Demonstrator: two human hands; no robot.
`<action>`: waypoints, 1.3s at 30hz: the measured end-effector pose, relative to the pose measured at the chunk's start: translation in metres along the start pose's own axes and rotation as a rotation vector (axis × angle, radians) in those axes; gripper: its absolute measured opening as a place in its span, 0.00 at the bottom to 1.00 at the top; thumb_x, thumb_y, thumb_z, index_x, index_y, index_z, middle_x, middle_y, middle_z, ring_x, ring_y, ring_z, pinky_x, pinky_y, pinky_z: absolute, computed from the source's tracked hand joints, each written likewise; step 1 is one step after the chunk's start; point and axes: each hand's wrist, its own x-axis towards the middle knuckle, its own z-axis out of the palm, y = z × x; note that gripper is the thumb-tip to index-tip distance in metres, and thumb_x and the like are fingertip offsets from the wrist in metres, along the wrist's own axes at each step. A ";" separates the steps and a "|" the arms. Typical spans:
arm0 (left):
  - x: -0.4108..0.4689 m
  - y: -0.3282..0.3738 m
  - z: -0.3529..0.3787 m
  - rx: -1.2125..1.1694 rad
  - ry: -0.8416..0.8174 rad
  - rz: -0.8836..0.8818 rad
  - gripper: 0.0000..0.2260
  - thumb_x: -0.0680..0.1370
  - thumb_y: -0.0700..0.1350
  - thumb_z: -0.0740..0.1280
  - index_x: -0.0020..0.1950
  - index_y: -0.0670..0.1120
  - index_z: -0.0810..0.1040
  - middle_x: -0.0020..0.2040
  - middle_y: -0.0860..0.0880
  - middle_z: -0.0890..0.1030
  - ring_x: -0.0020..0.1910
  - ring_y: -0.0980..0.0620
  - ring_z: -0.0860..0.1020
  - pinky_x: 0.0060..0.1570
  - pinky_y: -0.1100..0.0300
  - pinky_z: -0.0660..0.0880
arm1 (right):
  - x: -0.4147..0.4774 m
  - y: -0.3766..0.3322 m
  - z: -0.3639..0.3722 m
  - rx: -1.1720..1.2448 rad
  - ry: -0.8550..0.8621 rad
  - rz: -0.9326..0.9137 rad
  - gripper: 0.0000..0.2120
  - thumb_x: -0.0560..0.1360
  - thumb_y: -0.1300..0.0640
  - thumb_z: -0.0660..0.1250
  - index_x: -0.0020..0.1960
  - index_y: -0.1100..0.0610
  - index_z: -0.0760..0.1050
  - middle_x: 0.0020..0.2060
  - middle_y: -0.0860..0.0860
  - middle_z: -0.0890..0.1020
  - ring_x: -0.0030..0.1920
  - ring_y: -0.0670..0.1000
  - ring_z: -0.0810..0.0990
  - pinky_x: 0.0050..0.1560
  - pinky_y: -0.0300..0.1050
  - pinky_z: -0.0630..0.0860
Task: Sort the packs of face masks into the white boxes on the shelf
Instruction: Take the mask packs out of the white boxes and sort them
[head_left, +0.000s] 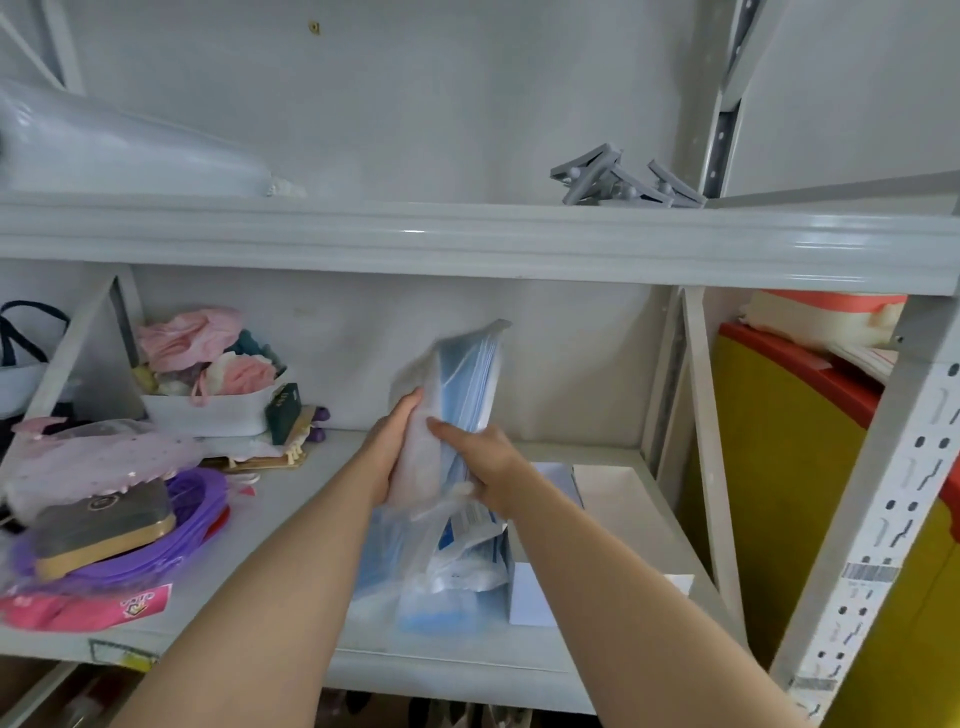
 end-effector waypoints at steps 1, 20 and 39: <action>0.020 -0.009 -0.017 0.061 0.070 -0.012 0.44 0.54 0.76 0.70 0.60 0.47 0.81 0.52 0.41 0.85 0.52 0.39 0.83 0.59 0.44 0.77 | 0.004 0.009 0.009 0.006 0.020 0.019 0.38 0.59 0.42 0.80 0.62 0.60 0.74 0.52 0.57 0.83 0.51 0.58 0.84 0.54 0.58 0.80; 0.006 -0.085 -0.084 1.140 0.760 -0.144 0.37 0.69 0.72 0.59 0.67 0.47 0.68 0.65 0.43 0.73 0.63 0.42 0.72 0.60 0.48 0.68 | 0.026 0.107 0.050 -0.575 0.118 0.088 0.24 0.81 0.58 0.55 0.76 0.53 0.56 0.60 0.56 0.76 0.47 0.52 0.76 0.35 0.37 0.73; 0.034 -0.087 -0.080 0.693 0.221 -0.226 0.43 0.72 0.70 0.61 0.75 0.43 0.56 0.71 0.40 0.68 0.65 0.39 0.72 0.64 0.44 0.72 | 0.034 0.122 0.061 -0.507 0.162 0.053 0.19 0.76 0.59 0.63 0.65 0.60 0.65 0.53 0.54 0.77 0.43 0.50 0.75 0.27 0.32 0.66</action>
